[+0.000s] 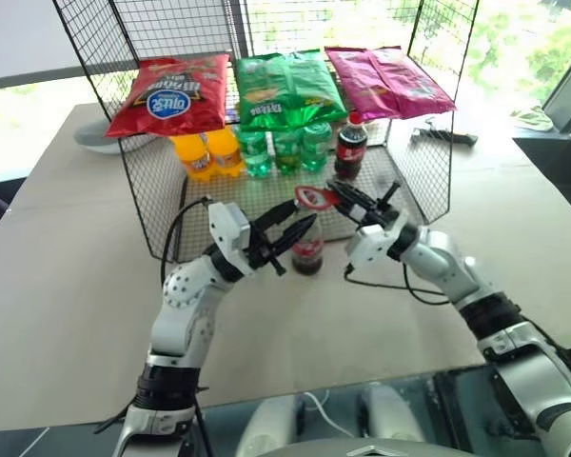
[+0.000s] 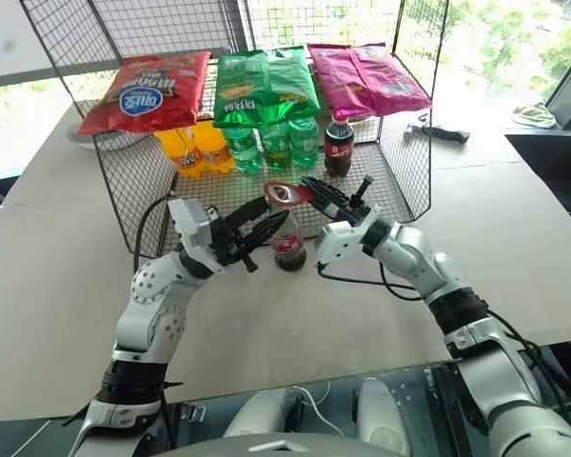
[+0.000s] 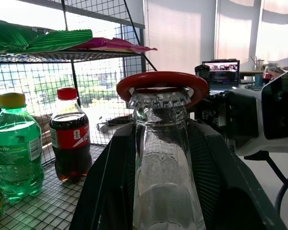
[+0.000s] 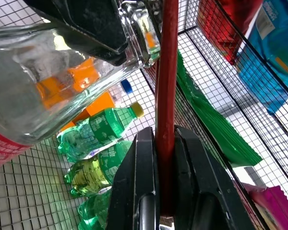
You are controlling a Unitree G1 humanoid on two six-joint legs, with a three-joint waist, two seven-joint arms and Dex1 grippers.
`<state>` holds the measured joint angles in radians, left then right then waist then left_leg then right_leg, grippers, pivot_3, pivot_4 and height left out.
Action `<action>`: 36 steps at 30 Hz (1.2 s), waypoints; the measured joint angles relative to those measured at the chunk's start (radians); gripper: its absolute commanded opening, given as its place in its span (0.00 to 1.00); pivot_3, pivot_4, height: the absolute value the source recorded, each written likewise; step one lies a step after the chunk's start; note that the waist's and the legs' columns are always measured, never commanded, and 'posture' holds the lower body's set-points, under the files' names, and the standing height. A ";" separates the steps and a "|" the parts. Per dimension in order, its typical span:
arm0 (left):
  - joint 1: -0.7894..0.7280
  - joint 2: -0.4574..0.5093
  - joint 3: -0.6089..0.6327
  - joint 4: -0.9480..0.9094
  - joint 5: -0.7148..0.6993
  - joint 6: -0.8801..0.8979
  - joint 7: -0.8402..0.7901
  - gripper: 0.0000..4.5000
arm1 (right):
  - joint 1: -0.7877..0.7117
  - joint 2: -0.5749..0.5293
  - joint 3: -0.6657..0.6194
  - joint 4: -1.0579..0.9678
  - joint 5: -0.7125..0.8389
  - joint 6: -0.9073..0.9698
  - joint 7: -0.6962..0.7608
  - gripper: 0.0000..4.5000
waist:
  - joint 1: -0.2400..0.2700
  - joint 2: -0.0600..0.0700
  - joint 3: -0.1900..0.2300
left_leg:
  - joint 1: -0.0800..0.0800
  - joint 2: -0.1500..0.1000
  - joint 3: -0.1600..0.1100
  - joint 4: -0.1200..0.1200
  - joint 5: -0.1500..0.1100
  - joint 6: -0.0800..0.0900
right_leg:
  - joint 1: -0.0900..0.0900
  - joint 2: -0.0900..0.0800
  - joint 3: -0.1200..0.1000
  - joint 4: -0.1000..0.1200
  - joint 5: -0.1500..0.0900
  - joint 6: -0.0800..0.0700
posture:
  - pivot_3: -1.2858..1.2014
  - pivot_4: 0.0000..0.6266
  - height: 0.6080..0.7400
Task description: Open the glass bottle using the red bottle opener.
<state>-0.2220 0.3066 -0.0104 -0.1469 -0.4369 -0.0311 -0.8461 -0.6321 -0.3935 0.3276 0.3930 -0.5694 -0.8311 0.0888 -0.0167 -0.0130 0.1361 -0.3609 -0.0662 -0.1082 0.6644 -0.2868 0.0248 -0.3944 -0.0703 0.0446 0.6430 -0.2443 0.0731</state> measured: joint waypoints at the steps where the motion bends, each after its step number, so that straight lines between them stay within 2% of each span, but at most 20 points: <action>1: -0.001 0.000 0.000 0.001 0.000 -0.001 0.000 0.30 | -0.010 -0.009 0.005 0.002 0.018 0.000 0.024 0.00 | 0.000 0.000 0.000 | 0.000 0.000 0.000 0.000 0.000 0.000 | 0.000 0.000 0.000 0.000 0.000 0.000 | 0.52 0.24 1.00; 9: -0.005 -0.003 0.001 0.007 0.000 -0.004 0.001 0.30 | -0.083 -0.063 0.015 0.018 0.074 -0.013 0.144 0.00 | 0.003 0.001 0.001 | 0.000 0.000 0.000 0.000 0.000 0.000 | 0.000 0.000 0.000 -0.001 0.000 0.000 | 0.52 0.24 1.00; 19: -0.008 -0.005 0.001 0.007 0.000 -0.005 0.002 0.30 | -0.141 -0.095 0.013 0.054 0.058 -0.059 0.162 0.00 | 0.007 0.002 0.003 | -0.001 0.000 -0.001 0.000 0.000 0.000 | 0.000 -0.001 -0.001 -0.001 0.000 0.000 | 0.52 0.24 1.00; 31: -0.036 -0.016 -0.026 0.023 0.005 -0.006 0.007 0.30 | -0.228 -0.157 0.005 0.053 -0.119 -0.145 0.004 0.00 | 0.003 0.002 0.003 | -0.001 0.000 -0.001 -0.004 0.000 0.000 | -0.001 0.000 0.000 -0.003 0.000 0.000 | 0.52 0.24 1.00; 36: -0.038 -0.016 -0.029 0.023 0.005 -0.010 0.009 0.30 | -0.228 -0.157 0.005 0.059 -0.129 -0.150 -0.035 0.00 | 0.002 0.002 0.003 | -0.001 0.000 0.000 -0.008 0.000 0.000 | -0.001 0.000 0.001 -0.005 0.000 0.000 | 0.52 0.24 1.00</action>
<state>-0.2600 0.2906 -0.0393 -0.1243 -0.4324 -0.0407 -0.8368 -0.8600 -0.5507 0.3325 0.4522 -0.6987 -0.9809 0.0543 -0.0146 -0.0108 0.1394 -0.3620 -0.0663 -0.1078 0.6566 -0.2867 0.0245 -0.3958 -0.0707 0.0453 0.6377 -0.2445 0.0728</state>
